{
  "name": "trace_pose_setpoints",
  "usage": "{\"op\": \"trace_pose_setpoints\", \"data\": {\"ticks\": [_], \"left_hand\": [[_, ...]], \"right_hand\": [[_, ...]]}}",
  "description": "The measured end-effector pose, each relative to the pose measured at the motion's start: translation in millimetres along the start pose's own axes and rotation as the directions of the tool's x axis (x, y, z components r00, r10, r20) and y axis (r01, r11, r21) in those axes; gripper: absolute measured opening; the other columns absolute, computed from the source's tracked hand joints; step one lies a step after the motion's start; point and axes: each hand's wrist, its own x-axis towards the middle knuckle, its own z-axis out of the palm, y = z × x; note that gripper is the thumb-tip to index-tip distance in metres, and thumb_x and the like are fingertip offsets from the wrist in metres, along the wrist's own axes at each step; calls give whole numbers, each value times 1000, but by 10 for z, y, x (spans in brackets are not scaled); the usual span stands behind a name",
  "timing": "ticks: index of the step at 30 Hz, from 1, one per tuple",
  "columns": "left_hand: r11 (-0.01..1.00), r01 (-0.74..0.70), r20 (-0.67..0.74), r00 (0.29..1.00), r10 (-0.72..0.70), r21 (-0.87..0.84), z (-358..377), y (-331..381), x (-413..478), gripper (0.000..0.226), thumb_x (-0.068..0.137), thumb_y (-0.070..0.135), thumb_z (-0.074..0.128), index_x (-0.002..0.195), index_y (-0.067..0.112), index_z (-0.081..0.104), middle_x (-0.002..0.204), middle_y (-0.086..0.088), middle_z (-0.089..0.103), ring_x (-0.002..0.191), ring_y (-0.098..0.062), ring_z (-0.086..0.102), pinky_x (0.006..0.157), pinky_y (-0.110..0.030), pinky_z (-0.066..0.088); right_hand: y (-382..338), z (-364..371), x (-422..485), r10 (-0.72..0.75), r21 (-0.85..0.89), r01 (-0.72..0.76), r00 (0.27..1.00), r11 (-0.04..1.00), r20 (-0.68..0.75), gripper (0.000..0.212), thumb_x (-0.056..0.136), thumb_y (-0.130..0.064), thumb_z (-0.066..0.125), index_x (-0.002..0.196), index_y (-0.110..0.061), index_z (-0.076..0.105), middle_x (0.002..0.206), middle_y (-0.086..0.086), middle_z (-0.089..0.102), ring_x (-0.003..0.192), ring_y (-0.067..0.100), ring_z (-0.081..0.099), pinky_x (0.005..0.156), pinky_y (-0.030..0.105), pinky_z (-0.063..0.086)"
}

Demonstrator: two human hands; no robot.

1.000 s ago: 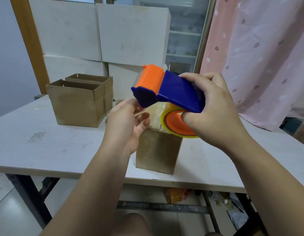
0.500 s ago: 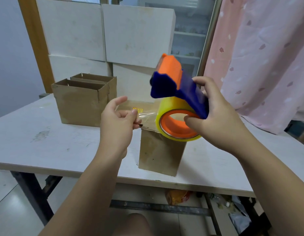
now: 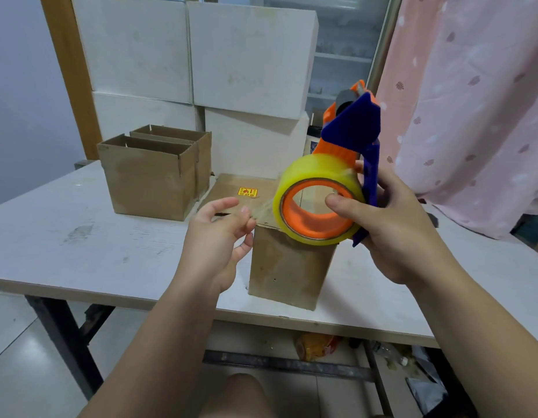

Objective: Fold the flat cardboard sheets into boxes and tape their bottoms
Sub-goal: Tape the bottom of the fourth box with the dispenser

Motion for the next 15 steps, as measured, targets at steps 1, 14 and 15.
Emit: {"op": "trace_pose_setpoints", "data": {"ticks": [1,14,15], "left_hand": [[1000,-8,-4,1000,8,14,7,3,-2,21,87,3,63,105,13,60,82,-8,61,60,-9,61,64,-27,54],[996,68,42,997,-66,-55,-5,54,-30,19,89,12,61,107,10,62,78,-6,59,61,-10,59,59,-23,53],[998,51,36,998,-50,-30,-2,47,-30,19,88,12,63,107,11,62,80,-6,61,61,-9,60,59,-24,53]], "right_hand": [[-2,1,-1,-13,-10,13,1000,1000,13,62,44,-43,81,101,-33,60,111,4,66,104,28,64,87,45,56],[55,47,28,-140,-14,140,990,990,-12,46,73,-45,69,116,-34,56,80,-24,63,75,-2,61,62,12,47],[48,34,27,-146,-32,146,989,989,14,44,74,-44,67,116,-38,56,82,-25,64,77,-3,61,63,13,48]]}}
